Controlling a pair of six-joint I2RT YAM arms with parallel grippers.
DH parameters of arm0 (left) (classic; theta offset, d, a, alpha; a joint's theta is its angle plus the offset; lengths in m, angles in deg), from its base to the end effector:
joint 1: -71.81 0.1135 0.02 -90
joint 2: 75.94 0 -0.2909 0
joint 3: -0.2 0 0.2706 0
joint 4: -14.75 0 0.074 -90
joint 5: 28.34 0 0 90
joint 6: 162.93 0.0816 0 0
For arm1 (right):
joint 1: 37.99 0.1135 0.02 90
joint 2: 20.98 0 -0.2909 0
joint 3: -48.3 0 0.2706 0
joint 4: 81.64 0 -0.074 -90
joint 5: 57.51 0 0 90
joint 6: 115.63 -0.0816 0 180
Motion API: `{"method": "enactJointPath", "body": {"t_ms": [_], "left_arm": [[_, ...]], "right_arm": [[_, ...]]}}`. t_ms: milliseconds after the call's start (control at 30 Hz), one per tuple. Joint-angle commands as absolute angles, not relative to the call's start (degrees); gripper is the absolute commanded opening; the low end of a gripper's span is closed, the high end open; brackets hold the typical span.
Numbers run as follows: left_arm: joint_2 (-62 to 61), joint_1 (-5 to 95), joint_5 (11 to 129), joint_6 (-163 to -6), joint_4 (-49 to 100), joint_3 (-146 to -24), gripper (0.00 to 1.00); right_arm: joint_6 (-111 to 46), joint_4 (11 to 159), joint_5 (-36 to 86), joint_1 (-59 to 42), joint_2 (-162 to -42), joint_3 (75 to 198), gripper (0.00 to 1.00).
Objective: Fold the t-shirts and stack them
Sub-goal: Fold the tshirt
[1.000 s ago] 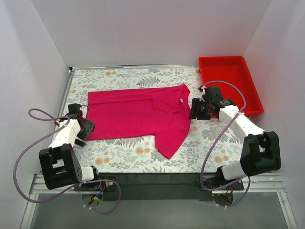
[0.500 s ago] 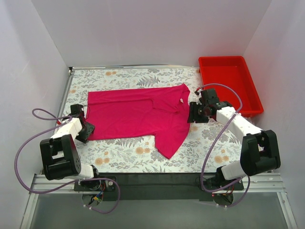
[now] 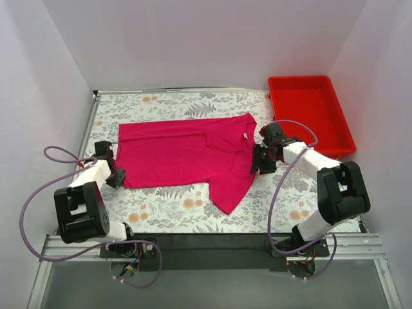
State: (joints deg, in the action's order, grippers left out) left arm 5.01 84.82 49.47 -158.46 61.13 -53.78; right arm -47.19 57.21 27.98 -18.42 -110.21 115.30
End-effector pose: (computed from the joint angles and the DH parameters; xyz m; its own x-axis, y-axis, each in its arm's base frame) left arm 0.2489 0.0752 0.1307 0.2054 -0.9527 -0.2240 -0.9524 -0.1419 -0.2699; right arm 0.3146 0.1187 0.1631 -0.9183 0.0623 -0.3909 -0.0319 0.9727 0.2300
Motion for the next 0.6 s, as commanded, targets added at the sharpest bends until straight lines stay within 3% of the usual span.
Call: {"method": "enactJointPath", "body": {"t_ms": [0, 567], "left_arm": [[3.16, 84.82, 50.14, -156.95, 61.05, -52.60, 0.00], [2.81, 84.90, 49.79, -156.33, 61.93, -54.09, 0.00]], "right_arm": [[-50.94, 58.39, 27.57, -18.31, -110.89, 114.20, 0.42], [-51.82, 67.44, 25.20, -18.31, -111.60, 107.95, 0.34]]}}
